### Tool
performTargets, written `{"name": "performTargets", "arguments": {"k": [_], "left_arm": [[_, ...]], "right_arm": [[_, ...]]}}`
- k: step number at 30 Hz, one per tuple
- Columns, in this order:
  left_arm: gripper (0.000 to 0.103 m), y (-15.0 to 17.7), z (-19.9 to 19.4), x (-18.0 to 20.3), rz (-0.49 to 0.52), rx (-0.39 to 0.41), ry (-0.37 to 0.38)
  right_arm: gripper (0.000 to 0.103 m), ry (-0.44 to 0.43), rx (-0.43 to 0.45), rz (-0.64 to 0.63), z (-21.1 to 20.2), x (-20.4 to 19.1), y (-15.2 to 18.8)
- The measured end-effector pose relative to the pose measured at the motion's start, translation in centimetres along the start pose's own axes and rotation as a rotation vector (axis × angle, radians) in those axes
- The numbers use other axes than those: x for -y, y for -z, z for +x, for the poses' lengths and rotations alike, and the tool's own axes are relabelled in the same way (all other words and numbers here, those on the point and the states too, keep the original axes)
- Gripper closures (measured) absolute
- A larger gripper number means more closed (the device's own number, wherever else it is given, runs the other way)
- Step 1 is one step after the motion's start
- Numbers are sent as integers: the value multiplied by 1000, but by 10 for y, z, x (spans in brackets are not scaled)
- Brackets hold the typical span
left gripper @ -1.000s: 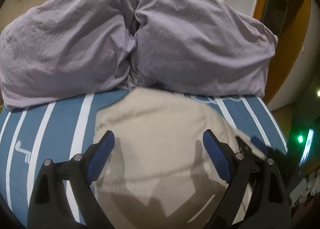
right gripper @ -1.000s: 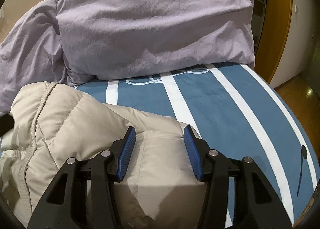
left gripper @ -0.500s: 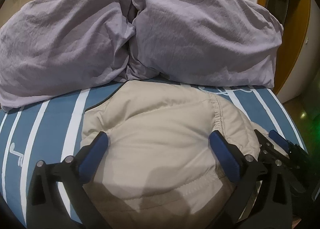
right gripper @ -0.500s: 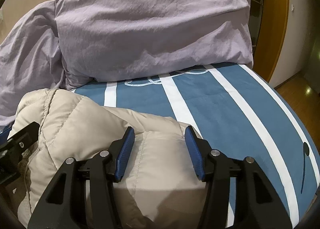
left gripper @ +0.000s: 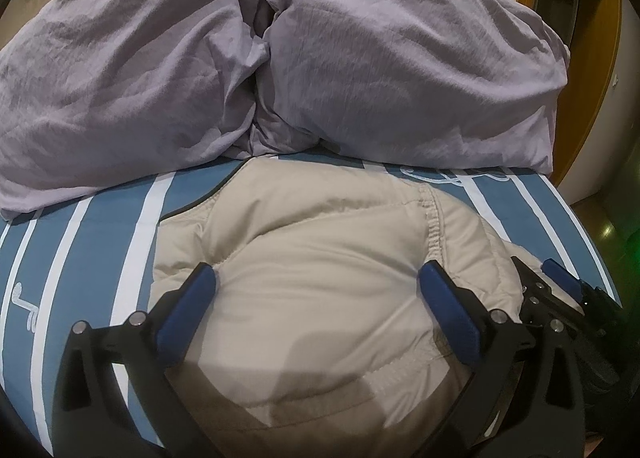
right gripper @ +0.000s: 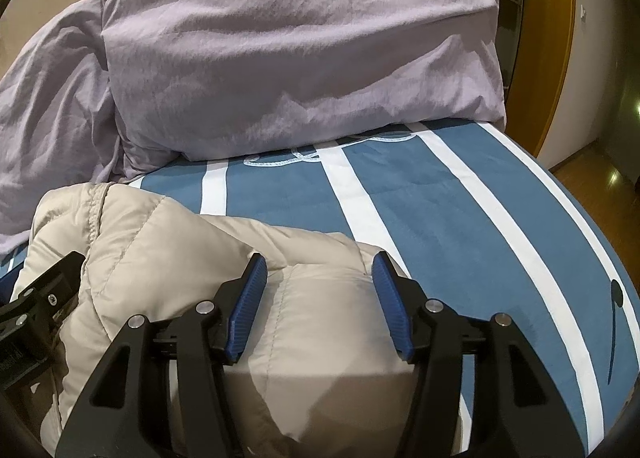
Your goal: Fold large clothes
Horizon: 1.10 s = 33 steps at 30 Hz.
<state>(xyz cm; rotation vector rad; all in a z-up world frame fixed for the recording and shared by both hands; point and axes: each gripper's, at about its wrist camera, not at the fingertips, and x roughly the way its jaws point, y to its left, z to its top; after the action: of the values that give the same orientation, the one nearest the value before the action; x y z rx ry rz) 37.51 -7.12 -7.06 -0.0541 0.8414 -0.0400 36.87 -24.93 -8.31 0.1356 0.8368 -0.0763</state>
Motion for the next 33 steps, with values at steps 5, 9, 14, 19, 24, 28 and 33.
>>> {"name": "performTargets", "arguments": {"k": [5, 9, 14, 19, 24, 28, 33], "left_arm": [[2, 1, 3, 1, -2, 1, 0], [2, 0, 7, 2, 1, -5, -10], [2, -4, 2, 2, 14, -27, -18], [3, -7, -32, -6, -4, -37, 9], [3, 7, -73, -15, -54, -12, 72], [3, 19, -88, -10, -46, -14, 70], [3, 35, -85, -2, -12, -58, 30]], "right_arm": [[45, -3, 4, 15, 4, 1, 1], [44, 4, -6, 14, 8, 0, 0], [42, 22, -55, -14, 4, -2, -6], [34, -1, -28, -62, -38, 5, -7], [33, -71, 12, -46, -78, 23, 7], [36, -118, 29, -47, -92, 25, 22], [41, -124, 18, -86, -91, 18, 32]]}}
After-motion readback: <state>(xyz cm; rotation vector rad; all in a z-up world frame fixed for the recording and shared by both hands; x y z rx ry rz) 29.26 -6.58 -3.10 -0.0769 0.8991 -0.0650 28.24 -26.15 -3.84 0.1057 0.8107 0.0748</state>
